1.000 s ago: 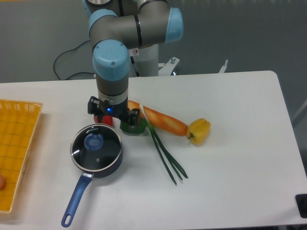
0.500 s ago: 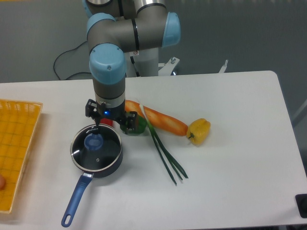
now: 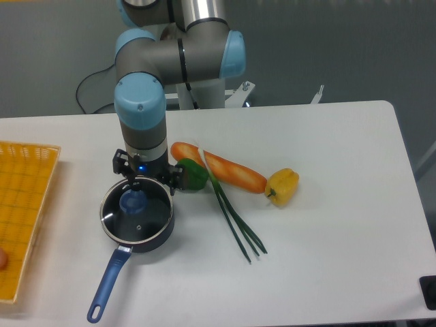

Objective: Open the lid
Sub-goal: 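Lower the gripper over the glass lid's blue knob, then descend and close the gripper on the blue lid knob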

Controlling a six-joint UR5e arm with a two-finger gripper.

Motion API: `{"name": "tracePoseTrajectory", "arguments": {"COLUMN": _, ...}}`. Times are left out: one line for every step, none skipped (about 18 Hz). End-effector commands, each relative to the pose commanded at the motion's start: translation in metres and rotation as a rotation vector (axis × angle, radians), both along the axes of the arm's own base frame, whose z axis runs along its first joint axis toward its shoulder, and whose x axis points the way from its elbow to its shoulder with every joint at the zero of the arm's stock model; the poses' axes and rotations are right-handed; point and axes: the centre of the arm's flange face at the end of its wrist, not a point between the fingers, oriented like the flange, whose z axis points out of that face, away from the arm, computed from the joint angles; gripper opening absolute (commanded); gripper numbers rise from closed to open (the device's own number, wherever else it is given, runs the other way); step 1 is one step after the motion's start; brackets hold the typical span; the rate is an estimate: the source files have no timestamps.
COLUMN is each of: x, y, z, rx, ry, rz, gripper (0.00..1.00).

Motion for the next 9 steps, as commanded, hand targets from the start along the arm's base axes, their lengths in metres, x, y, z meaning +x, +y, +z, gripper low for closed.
{"name": "tracePoseTrajectory", "arguments": {"x": 0.004, "y": 0.003, "z": -0.002, "rx": -0.004, "ry": 0.014, "rz": -0.004, "gripper": 1.00}}
{"name": "tracePoseTrajectory", "arguments": {"x": 0.003, "y": 0.004, "z": -0.004, "rx": -0.009, "ry": 0.025, "rz": 0.005, "gripper": 1.00}}
{"name": "tracePoseTrajectory", "arguments": {"x": 0.002, "y": 0.005, "z": -0.006, "rx": -0.013, "ry": 0.029, "rz": 0.007, "gripper": 1.00}}
{"name": "tracePoseTrajectory", "arguments": {"x": 0.002, "y": 0.007, "z": -0.005, "rx": -0.012, "ry": 0.032, "rz": 0.007, "gripper": 1.00}}
{"name": "tracePoseTrajectory", "arguments": {"x": 0.002, "y": 0.009, "z": -0.008, "rx": -0.015, "ry": 0.029, "rz": 0.010, "gripper": 1.00}}
{"name": "tracePoseTrajectory", "arguments": {"x": 0.004, "y": 0.012, "z": -0.005, "rx": -0.010, "ry": 0.033, "rz": 0.007, "gripper": 1.00}}
{"name": "tracePoseTrajectory", "arguments": {"x": 0.005, "y": 0.013, "z": -0.004, "rx": -0.008, "ry": 0.034, "rz": 0.006, "gripper": 1.00}}
{"name": "tracePoseTrajectory", "arguments": {"x": 0.004, "y": 0.015, "z": -0.005, "rx": -0.009, "ry": 0.033, "rz": 0.007, "gripper": 1.00}}
{"name": "tracePoseTrajectory", "arguments": {"x": 0.003, "y": 0.016, "z": -0.006, "rx": -0.009, "ry": 0.033, "rz": 0.015, "gripper": 1.00}}
